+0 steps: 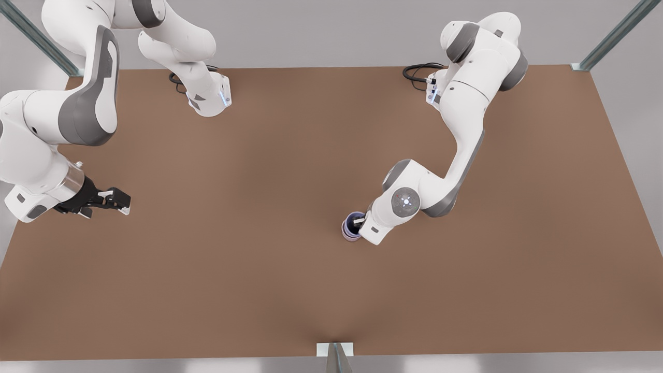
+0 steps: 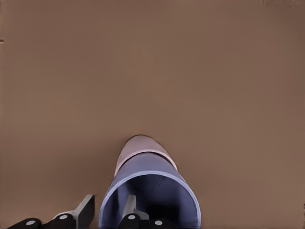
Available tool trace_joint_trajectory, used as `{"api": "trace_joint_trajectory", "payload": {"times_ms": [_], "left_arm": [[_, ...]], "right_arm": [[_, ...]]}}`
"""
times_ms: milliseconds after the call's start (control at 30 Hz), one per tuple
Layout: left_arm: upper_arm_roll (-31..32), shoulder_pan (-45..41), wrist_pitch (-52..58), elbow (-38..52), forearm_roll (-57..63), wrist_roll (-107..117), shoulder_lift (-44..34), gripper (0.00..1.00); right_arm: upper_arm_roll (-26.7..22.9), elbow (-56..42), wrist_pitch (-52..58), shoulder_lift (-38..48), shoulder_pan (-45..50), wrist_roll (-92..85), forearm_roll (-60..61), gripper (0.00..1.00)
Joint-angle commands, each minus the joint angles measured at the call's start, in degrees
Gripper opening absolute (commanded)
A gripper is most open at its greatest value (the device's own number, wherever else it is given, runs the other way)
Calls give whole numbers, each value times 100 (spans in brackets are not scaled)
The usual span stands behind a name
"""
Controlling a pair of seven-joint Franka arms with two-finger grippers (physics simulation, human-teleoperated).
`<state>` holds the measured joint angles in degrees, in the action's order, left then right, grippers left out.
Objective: Stack the cups, with the pink cup at the bottom and the purple cup at the top
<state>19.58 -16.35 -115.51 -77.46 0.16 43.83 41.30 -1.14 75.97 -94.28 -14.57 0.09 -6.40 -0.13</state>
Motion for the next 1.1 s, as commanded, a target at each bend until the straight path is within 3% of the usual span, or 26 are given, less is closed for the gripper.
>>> {"api": "trace_joint_trajectory", "payload": {"times_ms": [0,133,233,267,300,333,567,667,867,933,1067], "left_arm": [[2,0,2,3,10,530,-8,48],[2,0,2,3,10,530,-8,48],[2,0,2,3,89,530,10,57],[2,0,2,12,89,530,10,70],[2,0,2,12,98,530,10,93],[2,0,2,12,133,530,10,100],[2,0,11,29,133,547,-17,100],[-68,79,519,56,142,154,-482,100],[-2204,97,2216,47,37,-3873,-1651,100],[-2204,430,2287,-182,81,-4119,-2310,100],[-1458,1195,2568,-182,125,-5060,-2864,100]], "right_arm": [[0,-3,-11,7,8,-388,5,100],[0,-3,-20,7,8,-388,5,100],[0,-3,-20,7,-1,-388,5,100],[0,-3,-20,7,8,-388,5,100],[0,-3,-20,7,8,-388,5,100],[0,-3,-20,7,8,-388,5,100],[0,-3,-20,7,8,-388,5,100],[0,-3,-20,7,8,-388,5,100],[0,-3,-20,7,8,-388,5,100],[0,-3,-20,7,8,-388,5,100],[0,-3,-20,7,8,-388,5,100]]}}
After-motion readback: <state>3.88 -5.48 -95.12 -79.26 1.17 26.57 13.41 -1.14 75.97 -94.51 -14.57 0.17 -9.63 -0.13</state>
